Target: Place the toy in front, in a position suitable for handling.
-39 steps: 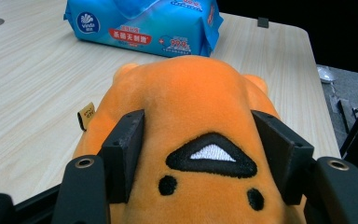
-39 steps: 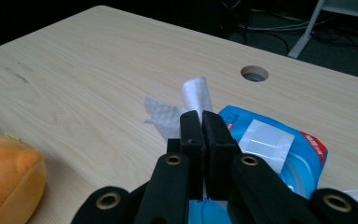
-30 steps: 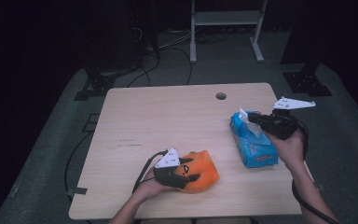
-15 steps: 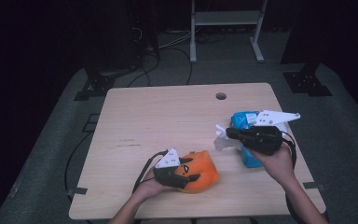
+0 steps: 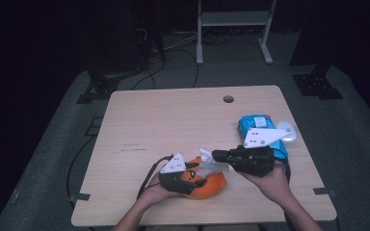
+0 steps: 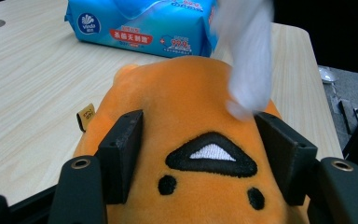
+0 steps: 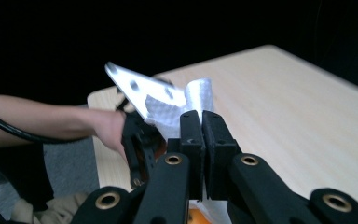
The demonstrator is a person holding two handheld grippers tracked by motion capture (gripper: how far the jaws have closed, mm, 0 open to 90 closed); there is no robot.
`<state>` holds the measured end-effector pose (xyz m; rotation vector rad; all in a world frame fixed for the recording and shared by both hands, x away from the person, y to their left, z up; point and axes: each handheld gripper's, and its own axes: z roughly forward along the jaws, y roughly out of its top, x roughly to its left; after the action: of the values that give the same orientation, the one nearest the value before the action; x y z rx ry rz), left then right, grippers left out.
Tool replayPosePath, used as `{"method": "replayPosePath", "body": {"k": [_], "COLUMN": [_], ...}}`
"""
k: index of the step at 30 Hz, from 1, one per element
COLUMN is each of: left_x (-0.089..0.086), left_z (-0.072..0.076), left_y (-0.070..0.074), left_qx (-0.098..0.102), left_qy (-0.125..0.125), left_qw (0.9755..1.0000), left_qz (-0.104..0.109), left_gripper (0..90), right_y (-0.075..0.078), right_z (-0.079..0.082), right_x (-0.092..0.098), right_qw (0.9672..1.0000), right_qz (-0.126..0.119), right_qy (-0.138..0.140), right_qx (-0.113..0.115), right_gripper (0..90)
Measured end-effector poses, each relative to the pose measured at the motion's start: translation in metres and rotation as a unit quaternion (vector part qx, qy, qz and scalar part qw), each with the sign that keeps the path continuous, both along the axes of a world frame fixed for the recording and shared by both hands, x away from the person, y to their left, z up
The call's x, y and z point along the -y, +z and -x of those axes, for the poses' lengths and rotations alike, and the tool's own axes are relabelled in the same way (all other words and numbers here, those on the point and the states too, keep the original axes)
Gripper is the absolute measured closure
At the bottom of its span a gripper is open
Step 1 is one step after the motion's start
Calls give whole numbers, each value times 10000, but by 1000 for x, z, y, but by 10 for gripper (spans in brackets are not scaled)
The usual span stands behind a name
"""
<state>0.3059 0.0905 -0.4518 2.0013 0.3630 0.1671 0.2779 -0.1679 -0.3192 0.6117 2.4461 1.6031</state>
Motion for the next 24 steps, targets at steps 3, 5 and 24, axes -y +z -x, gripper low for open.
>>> {"method": "replayPosePath", "body": {"k": [3,5,24], "left_x": [0,0,1], "left_z": [0,0,1], "left_y": [0,0,1], "left_qx": [14,7,100], "left_qy": [-15,-18,-102], "left_qw": [10000,10000,9998], "left_qz": [-24,-7,-124], "left_gripper": [363,363,341], "right_y": [-27,-45,-94], "right_z": [-15,-23,-24], "right_x": [0,1,-8], "right_qw": [9995,9988,9974], "right_qz": [106,164,633], "right_qy": [-120,-192,-64], "right_qx": [-278,-428,-353], "right_gripper": [869,869,578]}}
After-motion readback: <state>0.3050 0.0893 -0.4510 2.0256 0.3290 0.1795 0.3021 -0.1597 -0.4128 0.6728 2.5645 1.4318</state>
